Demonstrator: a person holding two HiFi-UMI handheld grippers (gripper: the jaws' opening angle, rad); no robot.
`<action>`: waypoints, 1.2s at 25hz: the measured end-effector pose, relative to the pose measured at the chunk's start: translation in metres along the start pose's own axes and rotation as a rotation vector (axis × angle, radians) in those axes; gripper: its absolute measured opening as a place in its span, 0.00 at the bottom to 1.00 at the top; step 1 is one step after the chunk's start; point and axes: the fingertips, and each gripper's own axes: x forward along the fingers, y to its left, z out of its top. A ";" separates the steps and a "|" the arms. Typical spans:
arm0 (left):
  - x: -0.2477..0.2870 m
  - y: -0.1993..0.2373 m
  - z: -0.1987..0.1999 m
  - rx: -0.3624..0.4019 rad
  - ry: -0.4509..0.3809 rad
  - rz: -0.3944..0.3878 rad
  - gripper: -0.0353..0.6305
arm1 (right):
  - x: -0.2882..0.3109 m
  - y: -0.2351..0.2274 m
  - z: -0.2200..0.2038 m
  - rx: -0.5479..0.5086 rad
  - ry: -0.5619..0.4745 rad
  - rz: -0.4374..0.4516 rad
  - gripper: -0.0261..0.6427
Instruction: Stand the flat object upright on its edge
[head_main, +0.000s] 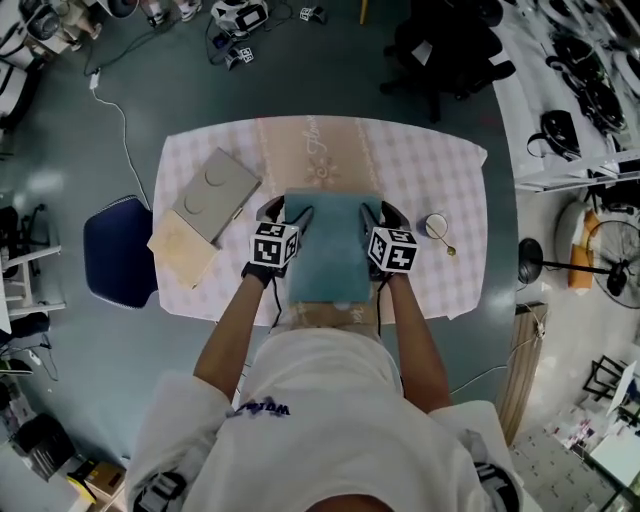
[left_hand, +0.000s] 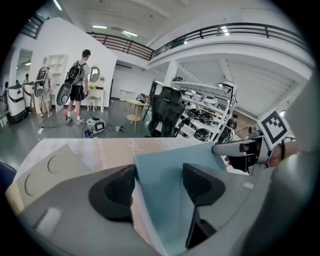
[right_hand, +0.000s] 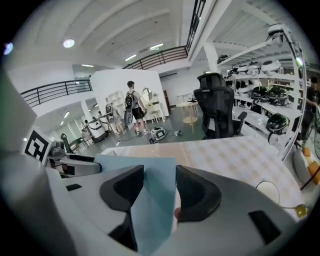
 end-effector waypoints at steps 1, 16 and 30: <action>-0.004 -0.001 0.008 0.008 -0.016 0.004 0.51 | -0.005 0.002 0.008 -0.010 -0.020 -0.002 0.36; -0.061 -0.014 0.126 0.101 -0.286 0.033 0.44 | -0.064 0.022 0.109 -0.080 -0.274 -0.004 0.31; -0.080 -0.028 0.135 0.140 -0.316 0.024 0.44 | -0.085 0.025 0.117 -0.110 -0.318 -0.007 0.30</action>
